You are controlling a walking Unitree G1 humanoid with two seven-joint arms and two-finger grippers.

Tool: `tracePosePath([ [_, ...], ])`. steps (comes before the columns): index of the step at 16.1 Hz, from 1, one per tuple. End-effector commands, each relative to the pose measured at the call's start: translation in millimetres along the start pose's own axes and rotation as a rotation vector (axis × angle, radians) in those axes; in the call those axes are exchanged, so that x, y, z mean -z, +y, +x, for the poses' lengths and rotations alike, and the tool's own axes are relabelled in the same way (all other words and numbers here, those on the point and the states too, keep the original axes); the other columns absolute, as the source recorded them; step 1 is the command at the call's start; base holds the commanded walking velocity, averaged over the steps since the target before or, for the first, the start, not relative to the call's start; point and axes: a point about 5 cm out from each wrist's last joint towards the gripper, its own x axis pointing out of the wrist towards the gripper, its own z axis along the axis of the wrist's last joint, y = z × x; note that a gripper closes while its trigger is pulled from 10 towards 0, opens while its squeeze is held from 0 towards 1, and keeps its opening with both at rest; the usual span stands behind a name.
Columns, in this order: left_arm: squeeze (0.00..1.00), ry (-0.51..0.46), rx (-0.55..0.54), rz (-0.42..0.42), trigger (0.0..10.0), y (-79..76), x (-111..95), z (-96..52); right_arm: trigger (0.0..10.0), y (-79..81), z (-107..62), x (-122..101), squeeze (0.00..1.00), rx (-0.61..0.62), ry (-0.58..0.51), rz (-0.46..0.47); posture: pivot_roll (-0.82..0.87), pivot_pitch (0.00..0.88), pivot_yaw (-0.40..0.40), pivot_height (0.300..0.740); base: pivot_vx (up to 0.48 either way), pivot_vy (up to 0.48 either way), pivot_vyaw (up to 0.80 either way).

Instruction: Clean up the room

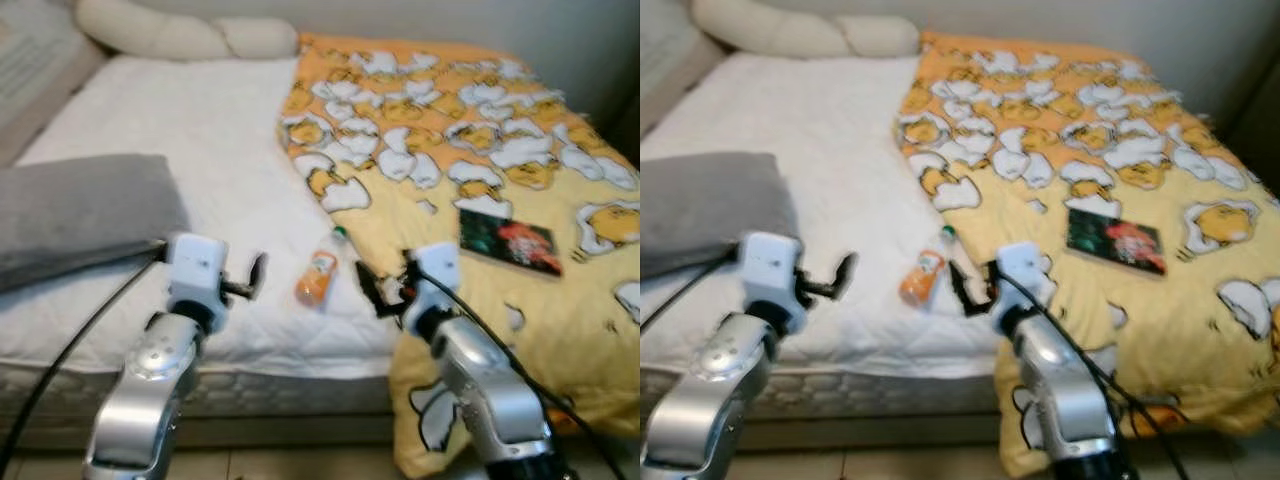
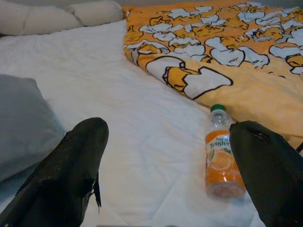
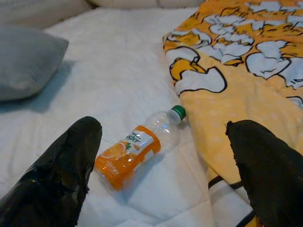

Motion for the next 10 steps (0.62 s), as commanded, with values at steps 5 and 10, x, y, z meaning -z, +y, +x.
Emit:
tracePosePath([
  [5,0.78,-0.010,-0.028,0.019,10.0,10.3,-4.1,-4.4,10.0,10.4,7.7,-8.9,0.00,-0.067,-0.004,-0.004,0.04,0.000,-0.032,0.740,0.318,0.000,0.42],
  [10,0.76,0.026,0.071,0.051,10.0,6.6,-1.9,-4.5,10.0,9.0,22.5,-0.6,0.73,-0.092,0.247,0.038,0.04,0.000,-0.022,0.740,0.000,0.000,0.00],
])
